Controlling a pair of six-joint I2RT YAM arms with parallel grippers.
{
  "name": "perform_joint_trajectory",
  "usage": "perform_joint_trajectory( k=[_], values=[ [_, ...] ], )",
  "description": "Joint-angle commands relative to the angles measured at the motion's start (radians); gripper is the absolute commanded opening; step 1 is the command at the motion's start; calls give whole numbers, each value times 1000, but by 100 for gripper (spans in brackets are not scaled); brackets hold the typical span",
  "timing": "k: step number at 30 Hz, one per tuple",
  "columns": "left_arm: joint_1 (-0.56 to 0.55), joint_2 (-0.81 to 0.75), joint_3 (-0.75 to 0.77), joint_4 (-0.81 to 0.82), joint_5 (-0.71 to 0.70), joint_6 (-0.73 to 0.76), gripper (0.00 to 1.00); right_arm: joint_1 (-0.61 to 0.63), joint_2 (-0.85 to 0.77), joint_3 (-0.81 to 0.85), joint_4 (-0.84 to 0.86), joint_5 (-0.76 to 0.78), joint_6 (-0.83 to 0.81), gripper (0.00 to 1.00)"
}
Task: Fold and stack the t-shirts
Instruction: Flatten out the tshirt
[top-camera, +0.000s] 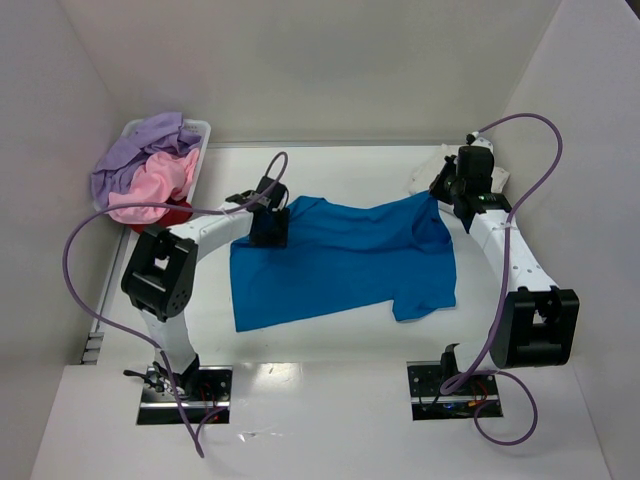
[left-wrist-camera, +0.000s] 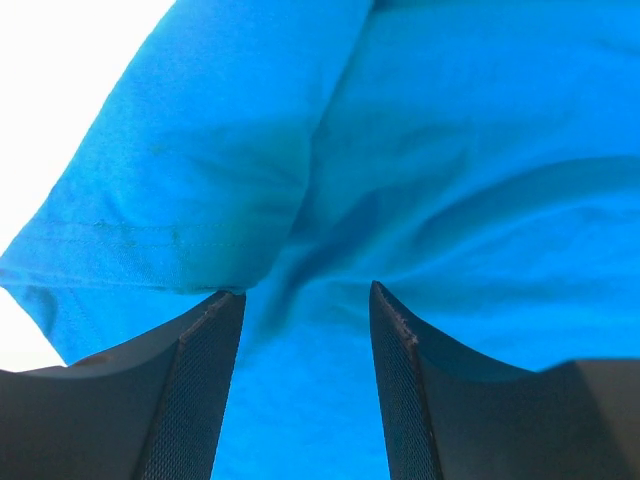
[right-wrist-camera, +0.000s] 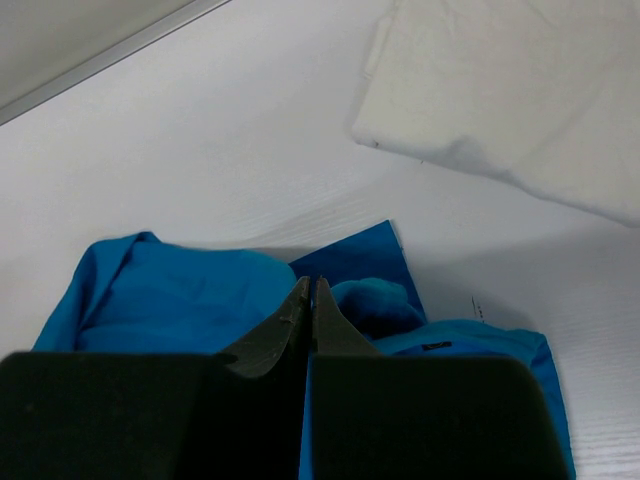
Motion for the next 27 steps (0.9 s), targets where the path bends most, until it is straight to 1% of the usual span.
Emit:
perform_joint_trajectory(
  k=[1, 5, 7, 9, 10, 11, 13, 14, 17, 19, 21, 22, 23, 25, 27],
  values=[
    [17, 13, 17, 20, -41, -26, 61, -9, 0, -2, 57, 5, -13, 0],
    [27, 45, 26, 20, -107, -58, 59, -9, 0, -2, 57, 5, -13, 0],
    [27, 45, 26, 42, -116, -59, 59, -9, 0, -2, 57, 5, -13, 0],
    [36, 45, 17, 67, -116, -69, 55, -9, 0, -2, 57, 5, -13, 0],
    [36, 45, 17, 67, -136, -69, 51, -9, 0, -2, 57, 5, -13, 0],
    [36, 45, 17, 93, -145, -78, 50, -9, 9, -2, 57, 5, -13, 0],
    [36, 54, 28, 93, -178, -88, 46, -9, 9, -2, 57, 5, -13, 0],
    [45, 54, 28, 102, -178, -88, 41, -9, 9, -2, 57, 5, -13, 0],
    [45, 54, 49, 128, -208, -88, 32, -9, 9, -11, 57, 14, -13, 0],
    [63, 54, 82, 142, -208, -88, 21, -9, 9, -11, 57, 14, -13, 0],
    [76, 54, 94, 158, -196, -75, 13, -9, 9, -11, 57, 14, -13, 0],
    [91, 54, 103, 158, -196, -75, 13, -9, 9, -11, 57, 14, -13, 0],
    [91, 54, 103, 186, -185, -75, 7, -9, 9, -11, 57, 14, -13, 0],
    [123, 67, 134, 199, -185, -75, 1, -9, 9, -11, 57, 14, -13, 0],
    [137, 94, 155, 199, -201, -75, 0, -9, 9, -11, 57, 14, -13, 0]
  ],
)
